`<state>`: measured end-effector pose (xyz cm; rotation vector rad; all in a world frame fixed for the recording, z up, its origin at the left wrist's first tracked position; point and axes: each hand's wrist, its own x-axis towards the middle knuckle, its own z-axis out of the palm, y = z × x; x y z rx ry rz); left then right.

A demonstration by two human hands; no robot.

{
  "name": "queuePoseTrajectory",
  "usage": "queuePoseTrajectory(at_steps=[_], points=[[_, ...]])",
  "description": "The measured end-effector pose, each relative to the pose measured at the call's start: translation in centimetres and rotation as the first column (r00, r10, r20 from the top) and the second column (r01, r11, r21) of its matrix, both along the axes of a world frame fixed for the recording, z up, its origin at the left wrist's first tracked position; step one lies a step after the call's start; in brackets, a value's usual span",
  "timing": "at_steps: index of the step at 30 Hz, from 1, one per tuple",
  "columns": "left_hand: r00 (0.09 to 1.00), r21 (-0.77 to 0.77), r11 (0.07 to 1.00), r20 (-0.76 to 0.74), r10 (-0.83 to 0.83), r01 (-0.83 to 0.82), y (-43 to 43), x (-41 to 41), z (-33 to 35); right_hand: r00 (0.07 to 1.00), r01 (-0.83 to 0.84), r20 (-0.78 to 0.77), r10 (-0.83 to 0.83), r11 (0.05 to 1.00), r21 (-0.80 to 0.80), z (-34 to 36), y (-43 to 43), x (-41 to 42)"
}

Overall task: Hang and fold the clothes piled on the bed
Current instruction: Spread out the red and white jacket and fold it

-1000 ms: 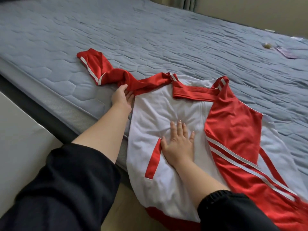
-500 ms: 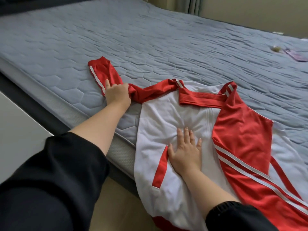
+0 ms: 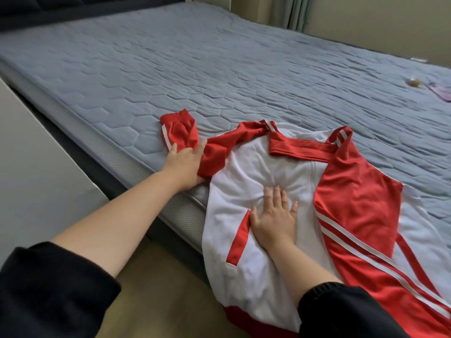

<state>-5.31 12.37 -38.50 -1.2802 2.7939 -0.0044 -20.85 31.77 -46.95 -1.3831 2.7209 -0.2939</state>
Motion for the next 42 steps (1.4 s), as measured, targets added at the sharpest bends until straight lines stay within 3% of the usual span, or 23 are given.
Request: queuePoseTrajectory(at_steps=[3,4,6,8,9,10,11,13,14,16,18,19,20,22,26,28,30,31,32,33,35,38,42], points=[[0.988,-0.005,0.994,-0.104,0.111,-0.112,0.3,0.2,1.2,1.0,0.003,-0.001,-0.002,0.999,0.043,0.2,-0.1,-0.1],[0.97,0.067,0.989,-0.196,0.143,-0.132,0.4,0.2,2.0,1.0,-0.005,0.014,0.004,0.998,0.059,0.3,-0.1,-0.1],[0.868,0.401,0.908,-0.402,0.291,-0.119,0.9,0.1,4.6,0.997,-0.015,0.081,0.009,0.998,0.064,0.8,-0.2,-0.2],[0.703,0.8,0.598,-0.452,0.549,0.047,2.1,-0.3,7.0,0.979,-0.038,0.202,0.026,0.998,0.055,1.6,-0.4,-0.9],[0.705,0.904,0.408,-0.374,0.603,0.13,2.9,-0.6,7.7,0.96,-0.05,0.277,0.035,0.998,0.048,2.3,-0.5,-1.4],[0.78,0.947,0.273,-0.299,0.55,0.17,4.0,-0.9,8.0,0.925,-0.044,0.378,0.029,0.999,0.03,3.2,-0.5,-1.7],[0.88,0.967,0.197,-0.233,0.413,0.163,5.4,-1.2,8.1,0.827,0.054,0.562,-0.02,0.998,-0.043,4.1,-0.4,-2.3],[0.976,0.97,0.188,-0.178,0.128,0.152,8.2,-1.7,7.3,0.361,0.411,0.932,-0.018,0.901,-0.142,6.2,0.3,-3.6],[0.975,0.96,0.213,-0.203,0.085,0.181,9.1,-1.8,6.7,0.172,0.52,0.983,0.057,0.843,-0.14,6.7,1.1,-4.5],[0.951,0.85,0.468,-0.304,0.058,0.243,10.6,-1.4,5.4,0.017,0.583,0.992,0.125,0.805,-0.112,7.1,2.5,-5.7],[0.971,0.536,0.813,-0.192,-0.145,0.227,10.8,-0.4,3.8,0.06,0.547,0.996,0.069,0.832,-0.091,7.3,3.6,-5.4],[0.973,0.376,0.898,-0.062,-0.222,0.229,11.0,0.2,3.1,0.123,0.52,0.992,0.017,0.851,-0.08,7.4,3.9,-4.9],[0.966,0.282,0.933,0.066,-0.25,0.222,11.2,0.7,2.4,0.176,0.482,0.984,-0.023,0.874,-0.066,7.6,4.1,-4.0],[0.959,0.216,0.953,0.142,-0.245,0.212,11.6,1.4,1.8,0.309,0.383,0.946,-0.1,0.923,-0.027,8.0,4.2,-2.1],[0.987,0.236,0.961,0.037,-0.159,0.146,12.3,0.8,2.5,0.555,0.256,0.83,-0.06,0.961,-0.101,8.5,3.5,1.3],[0.993,0.539,0.834,-0.058,-0.106,0.12,12.6,0.2,3.1,0.594,0.276,0.803,-0.047,0.95,-0.148,8.9,3.0,1.8],[0.987,0.884,0.45,-0.155,0.031,0.124,13.1,-0.2,3.8,0.676,0.251,0.733,-0.084,0.96,-0.122,9.4,3.2,1.0],[0.983,0.957,0.257,-0.164,0.088,0.137,13.4,-0.2,4.2,0.746,0.23,0.655,-0.117,0.969,-0.089,9.4,3.7,0.1],[0.981,0.977,0.162,-0.157,0.117,0.137,13.5,-0.1,4.4,0.796,0.238,0.584,-0.158,0.969,-0.063,9.6,4.4,-0.8],[0.979,0.978,0.165,-0.153,0.138,0.13,13.6,-0.2,4.3,0.805,0.297,0.552,-0.217,0.953,-0.058,9.5,5.1,-1.9],[0.949,0.96,0.259,-0.173,0.264,0.103,14.2,-0.7,3.8,0.638,0.496,0.7,-0.322,0.866,-0.054,9.1,6.9,-3.7],[0.775,0.965,0.227,-0.245,0.582,0.135,15.3,-2.3,2.5,0.223,0.656,0.937,-0.269,0.753,0.06,8.2,8.7,-4.4],[0.599,0.972,0.092,-0.206,0.774,0.216,17.0,-5.5,1.7,0.06,0.558,0.993,-0.103,0.829,0.053,9.0,10.0,-3.9]])
